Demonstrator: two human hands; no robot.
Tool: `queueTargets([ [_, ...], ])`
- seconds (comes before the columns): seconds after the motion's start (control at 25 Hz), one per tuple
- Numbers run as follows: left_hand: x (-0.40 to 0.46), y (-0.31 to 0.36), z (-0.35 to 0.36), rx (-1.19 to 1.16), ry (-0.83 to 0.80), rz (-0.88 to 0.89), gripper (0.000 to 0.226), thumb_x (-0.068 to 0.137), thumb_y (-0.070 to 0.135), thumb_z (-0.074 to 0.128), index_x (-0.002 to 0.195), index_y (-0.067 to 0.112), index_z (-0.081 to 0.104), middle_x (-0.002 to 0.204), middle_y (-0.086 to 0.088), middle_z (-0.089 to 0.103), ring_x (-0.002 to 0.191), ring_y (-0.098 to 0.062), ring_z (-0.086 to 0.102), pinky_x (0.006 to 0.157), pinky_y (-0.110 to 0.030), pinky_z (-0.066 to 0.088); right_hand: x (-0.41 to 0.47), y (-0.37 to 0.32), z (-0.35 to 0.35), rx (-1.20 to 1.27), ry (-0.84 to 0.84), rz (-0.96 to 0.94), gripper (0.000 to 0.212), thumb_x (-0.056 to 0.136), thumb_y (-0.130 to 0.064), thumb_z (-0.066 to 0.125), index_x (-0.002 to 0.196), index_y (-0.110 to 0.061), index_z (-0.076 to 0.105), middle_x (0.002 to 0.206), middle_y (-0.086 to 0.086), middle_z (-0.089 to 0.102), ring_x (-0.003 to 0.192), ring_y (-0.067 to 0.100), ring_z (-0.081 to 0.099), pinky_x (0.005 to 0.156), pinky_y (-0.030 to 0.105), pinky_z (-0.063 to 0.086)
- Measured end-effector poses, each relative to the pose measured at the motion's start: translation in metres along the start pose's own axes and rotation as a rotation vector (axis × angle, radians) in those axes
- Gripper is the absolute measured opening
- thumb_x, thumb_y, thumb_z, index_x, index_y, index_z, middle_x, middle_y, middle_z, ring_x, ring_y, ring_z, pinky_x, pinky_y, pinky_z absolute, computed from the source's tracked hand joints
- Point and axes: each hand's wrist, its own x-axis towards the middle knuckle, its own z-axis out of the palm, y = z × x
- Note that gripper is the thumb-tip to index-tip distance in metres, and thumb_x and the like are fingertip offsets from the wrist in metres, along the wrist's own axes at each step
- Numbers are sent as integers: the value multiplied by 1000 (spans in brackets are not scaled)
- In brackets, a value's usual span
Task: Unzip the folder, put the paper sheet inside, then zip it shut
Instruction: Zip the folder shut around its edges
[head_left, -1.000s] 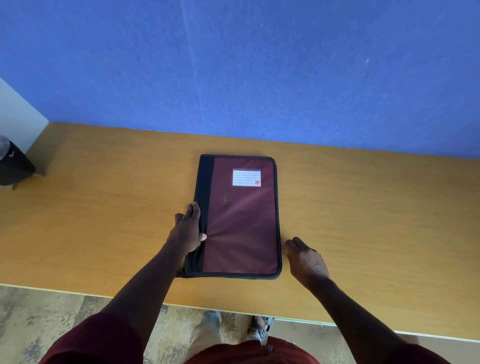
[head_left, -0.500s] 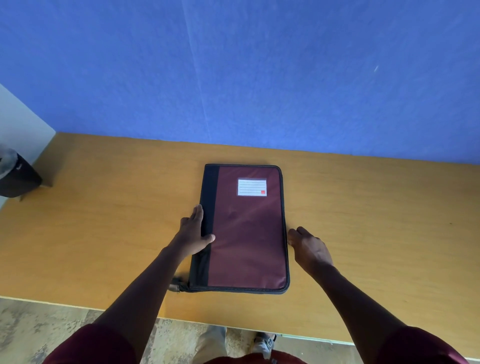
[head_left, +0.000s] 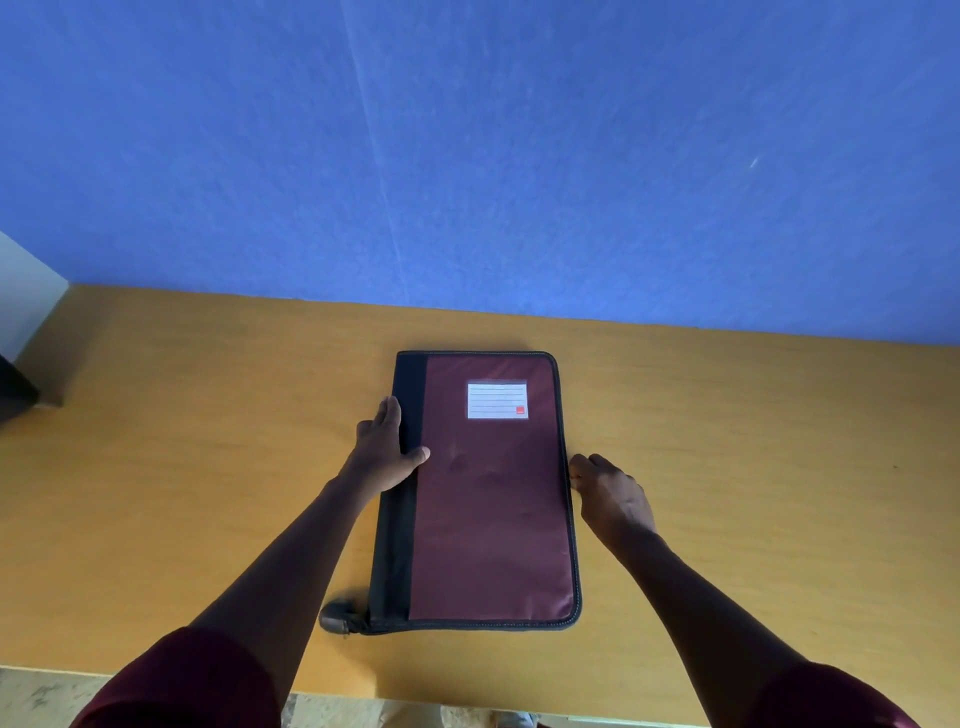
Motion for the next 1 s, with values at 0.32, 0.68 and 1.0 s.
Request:
queueTargets([
  [0.32,32,0,-17,35,20,4,93,94,44,59,157,13,-3,166,-1,1,146,-32,11,110,-45,36,40,-2,-13,22,25,18,12,95,-11,54,101,-20,56,88,-5,56,66,16,55,53,28,45],
  [0.68,55,3,-28,57,43,9,101,88,56,62,157,12,3,165,-1,8,147,-28,11,106,-43,41,87,-4,-31,-26,7,48,17,93,-8,54,96,-24,53,87,-7,54,66,14,55,52,28,46],
  [1.0,66,7,-26,112,48,17,102,90,44,65,156,8,-5,165,-9,4,148,-28,8,110,-41,39,117,-6,-40,3,65,39,12,93,-11,56,95,-23,54,87,-6,57,66,12,54,54,29,49],
])
